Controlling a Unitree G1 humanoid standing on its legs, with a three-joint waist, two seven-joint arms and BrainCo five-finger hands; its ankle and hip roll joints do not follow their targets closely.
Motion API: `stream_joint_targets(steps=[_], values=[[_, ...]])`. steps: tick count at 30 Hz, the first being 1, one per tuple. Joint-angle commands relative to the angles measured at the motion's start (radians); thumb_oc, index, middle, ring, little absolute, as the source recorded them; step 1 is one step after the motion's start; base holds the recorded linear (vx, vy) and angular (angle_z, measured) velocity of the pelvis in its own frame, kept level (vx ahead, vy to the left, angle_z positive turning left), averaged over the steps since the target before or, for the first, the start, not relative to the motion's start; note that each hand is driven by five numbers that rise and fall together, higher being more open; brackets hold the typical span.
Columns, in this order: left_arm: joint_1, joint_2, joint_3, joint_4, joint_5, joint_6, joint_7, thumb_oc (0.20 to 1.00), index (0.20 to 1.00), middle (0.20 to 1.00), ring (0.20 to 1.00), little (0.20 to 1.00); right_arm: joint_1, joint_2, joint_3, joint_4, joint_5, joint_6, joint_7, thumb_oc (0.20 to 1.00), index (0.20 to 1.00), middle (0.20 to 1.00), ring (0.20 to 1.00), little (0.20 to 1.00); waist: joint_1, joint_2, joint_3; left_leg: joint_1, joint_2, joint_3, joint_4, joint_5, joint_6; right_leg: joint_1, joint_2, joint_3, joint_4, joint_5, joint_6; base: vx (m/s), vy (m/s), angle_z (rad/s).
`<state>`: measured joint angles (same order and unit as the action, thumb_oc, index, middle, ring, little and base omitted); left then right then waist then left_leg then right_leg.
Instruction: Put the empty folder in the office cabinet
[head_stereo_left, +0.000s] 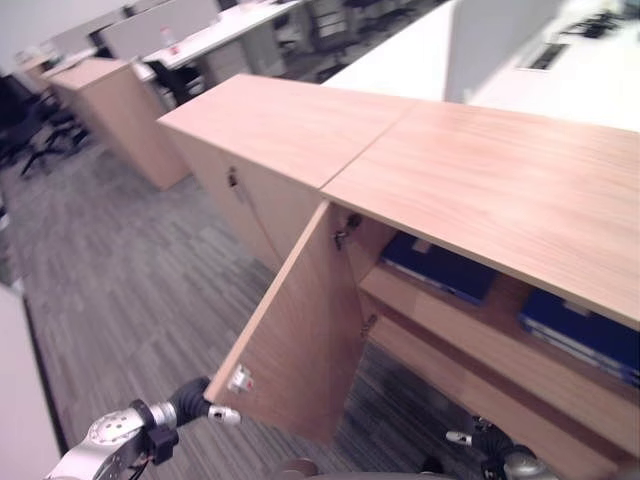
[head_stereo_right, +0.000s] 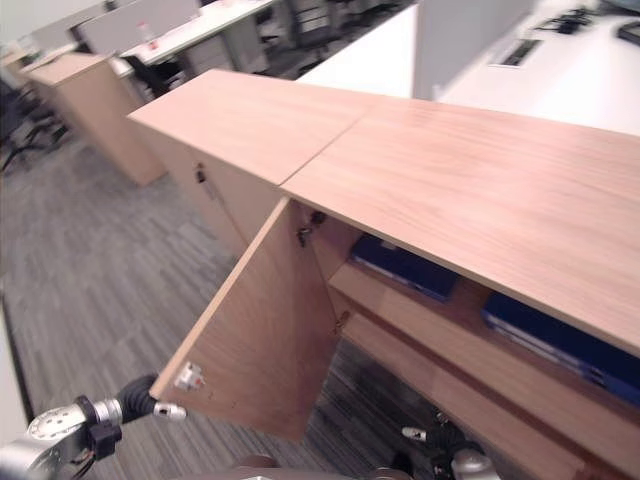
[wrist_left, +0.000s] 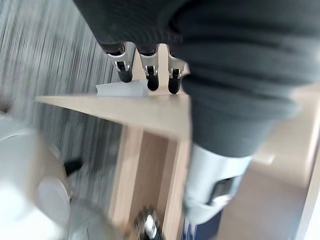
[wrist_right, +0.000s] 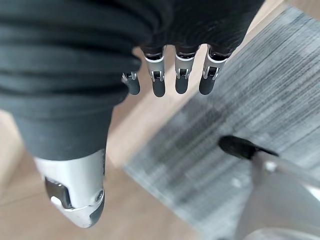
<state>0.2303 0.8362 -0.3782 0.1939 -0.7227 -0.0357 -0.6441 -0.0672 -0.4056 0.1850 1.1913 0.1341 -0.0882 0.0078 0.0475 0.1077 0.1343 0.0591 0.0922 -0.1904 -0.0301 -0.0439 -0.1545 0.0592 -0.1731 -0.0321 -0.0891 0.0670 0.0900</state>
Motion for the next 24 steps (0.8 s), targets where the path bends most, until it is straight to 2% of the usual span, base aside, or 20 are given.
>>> stream_joint_targets(steps=[1, 3, 5, 6, 9, 12, 13, 15, 16, 17, 18, 19, 20, 21, 24], values=[[-0.143, -0.081, 0.049, -0.17, -0.103, -0.088, 0.023, 1.0, 1.0, 1.0, 1.0, 1.0, -0.066, 0.028, 0.015, 0.013, -0.012, -0.019, -0.017, 1.0, 1.0, 1.0, 1.0, 1.0, 0.009, 0.003, -0.004, -0.064, -0.006, -0.137, 0.041, 0.028, -0.014, 0.016, 0.011, 0.042, 0.023, -0.095, 0.104, 0.01, 0.103, -0.87], [-0.16, -0.089, 0.044, -0.206, -0.105, -0.077, 0.018, 1.0, 1.0, 1.0, 1.0, 1.0, -0.035, 0.042, -0.01, 0.001, -0.006, -0.021, -0.013, 1.0, 1.0, 1.0, 1.0, 1.0, -0.015, 0.006, -0.021, -0.034, 0.01, -0.084, 0.001, 0.048, -0.016, 0.006, 0.0, 0.042, 0.032, -0.077, 0.114, 0.05, 0.18, -0.94], [-0.158, -0.083, 0.042, -0.226, -0.103, -0.078, 0.018, 1.0, 1.0, 1.0, 1.0, 1.0, -0.022, 0.045, -0.016, -0.003, -0.004, -0.02, -0.011, 1.0, 1.0, 1.0, 1.0, 1.0, -0.022, -0.001, -0.027, -0.019, 0.005, -0.071, -0.016, 0.046, -0.007, 0.003, -0.01, 0.053, 0.038, -0.071, 0.119, 0.06, 0.156, -0.83], [-0.176, -0.078, 0.023, -0.236, -0.119, -0.071, 0.011, 1.0, 1.0, 1.0, 1.0, 1.0, -0.01, 0.063, -0.033, -0.008, 0.018, -0.018, -0.007, 1.0, 1.0, 1.0, 1.0, 1.0, -0.044, -0.016, -0.032, 0.002, -0.012, -0.039, -0.039, 0.038, 0.01, -0.014, -0.034, 0.065, 0.059, -0.059, 0.13, 0.02, 0.195, -0.98], [-0.191, -0.087, 0.013, -0.22, -0.121, -0.073, 0.009, 1.0, 1.0, 1.0, 1.0, 1.0, 0.007, 0.1, -0.045, -0.016, 0.045, -0.016, 0.0, 1.0, 1.0, 1.0, 1.0, 1.0, -0.066, -0.037, -0.038, 0.023, -0.029, 0.02, -0.057, 0.01, 0.038, -0.039, -0.059, 0.091, 0.076, -0.05, 0.155, 0.03, 0.17, -0.5], [-0.196, -0.102, 0.014, -0.205, -0.11, -0.083, 0.017, 1.0, 1.0, 1.0, 1.0, 1.0, 0.011, 0.122, -0.054, -0.015, 0.054, -0.013, 0.001, 1.0, 1.0, 1.0, 1.0, 1.0, -0.077, -0.045, -0.033, 0.033, -0.046, 0.062, -0.057, -0.004, 0.056, -0.069, -0.071, 0.112, 0.098, -0.036, 0.171, -0.03, 0.156, -0.74], [-0.206, -0.132, 0.024, -0.188, -0.095, -0.097, 0.038, 1.0, 1.0, 1.0, 1.0, 1.0, -0.01, 0.143, -0.052, -0.022, 0.061, -0.008, 0.001, 1.0, 1.0, 1.0, 1.0, 1.0, -0.09, -0.046, -0.012, 0.032, -0.046, 0.092, -0.057, -0.004, 0.064, -0.126, -0.061, 0.11, 0.163, -0.007, 0.172, -0.15, 0.1, -0.47], [-0.224, -0.182, 0.029, -0.154, -0.077, -0.108, 0.072, 1.0, 1.0, 1.0, 1.0, 1.0, -0.026, 0.159, -0.048, -0.027, 0.068, -0.005, -0.002, 1.0, 1.0, 1.0, 1.0, 1.0, -0.075, -0.036, 0.002, 0.022, -0.044, 0.135, -0.057, -0.001, 0.074, -0.155, -0.066, 0.022, 0.216, -0.028, 0.172, -0.17, 0.151, -0.83], [-0.22, -0.206, 0.04, -0.142, -0.073, -0.111, 0.087, 1.0, 1.0, 1.0, 1.0, 1.0, -0.025, 0.172, -0.045, -0.027, 0.073, -0.006, -0.003, 1.0, 1.0, 1.0, 1.0, 1.0, -0.066, -0.034, 0.002, 0.018, -0.048, 0.164, -0.057, 0.006, 0.082, -0.142, -0.076, -0.054, 0.242, -0.051, 0.165, -0.13, 0.157, -0.96], [-0.21, -0.234, 0.052, -0.13, -0.068, -0.112, 0.102, 1.0, 1.0, 1.0, 1.0, 1.0, -0.021, 0.185, -0.038, -0.028, 0.076, -0.009, -0.003, 1.0, 1.0, 1.0, 1.0, 1.0, -0.059, -0.034, -0.003, 0.013, -0.048, 0.187, -0.056, 0.013, 0.089, -0.123, -0.073, -0.112, 0.271, -0.078, 0.142, -0.1, 0.108, -0.44], [-0.21, -0.234, 0.052, -0.13, -0.068, -0.112, 0.102, 1.0, 1.0, 1.0, 1.0, 1.0, -0.021, 0.185, -0.038, -0.028, 0.076, -0.009, -0.003, 1.0, 1.0, 1.0, 1.0, 1.0, -0.059, -0.034, -0.002, 0.014, -0.048, 0.187, -0.056, 0.013, 0.089, -0.123, -0.073, -0.112, 0.272, -0.079, 0.142, -0.15, 0.092, -0.53], [-0.203, -0.289, 0.071, -0.082, -0.037, -0.125, 0.141, 1.0, 1.0, 1.0, 1.0, 1.0, -0.018, 0.209, -0.026, -0.028, 0.079, -0.011, -0.006, 1.0, 1.0, 1.0, 1.0, 1.0, -0.046, -0.045, -0.011, 0.002, -0.048, 0.228, -0.053, 0.027, 0.096, -0.098, -0.062, -0.172, 0.284, -0.1, 0.125, -0.11, 0.033, -0.51], [-0.193, -0.33, 0.089, -0.06, -0.024, -0.135, 0.168, 1.0, 1.0, 1.0, 1.0, 1.0, -0.012, 0.219, -0.02, -0.026, 0.073, -0.007, -0.011, 1.0, 1.0, 1.0, 1.0, 1.0, -0.032, -0.06, -0.023, 0.002, -0.055, 0.25, -0.056, 0.023, 0.096, -0.073, -0.069, -0.201, 0.244, -0.097, 0.12, -0.1, 0.009, -0.53], [-0.185, -0.361, 0.101, -0.039, -0.011, -0.141, 0.191, 1.0, 1.0, 1.0, 1.0, 1.0, -0.008, 0.226, -0.017, -0.024, 0.07, -0.008, -0.014, 1.0, 1.0, 1.0, 1.0, 1.0, -0.026, -0.071, -0.033, 0.003, -0.059, 0.261, -0.057, 0.02, 0.097, -0.065, -0.072, -0.211, 0.219, -0.091, 0.119, 0.02, -0.062, -0.71], [-0.221, -0.452, 0.119, 0.042, 0.029, -0.177, 0.281, 1.0, 1.0, 1.0, 1.0, 1.0, 0.007, 0.23, -0.009, -0.022, 0.078, -0.005, -0.023, 1.0, 1.0, 1.0, 1.0, 1.0, -0.042, -0.091, -0.057, 0.011, -0.057, 0.277, -0.057, 0.015, 0.097, -0.047, -0.056, -0.166, 0.149, -0.061, 0.122, 0.06, -0.071, -0.91]])
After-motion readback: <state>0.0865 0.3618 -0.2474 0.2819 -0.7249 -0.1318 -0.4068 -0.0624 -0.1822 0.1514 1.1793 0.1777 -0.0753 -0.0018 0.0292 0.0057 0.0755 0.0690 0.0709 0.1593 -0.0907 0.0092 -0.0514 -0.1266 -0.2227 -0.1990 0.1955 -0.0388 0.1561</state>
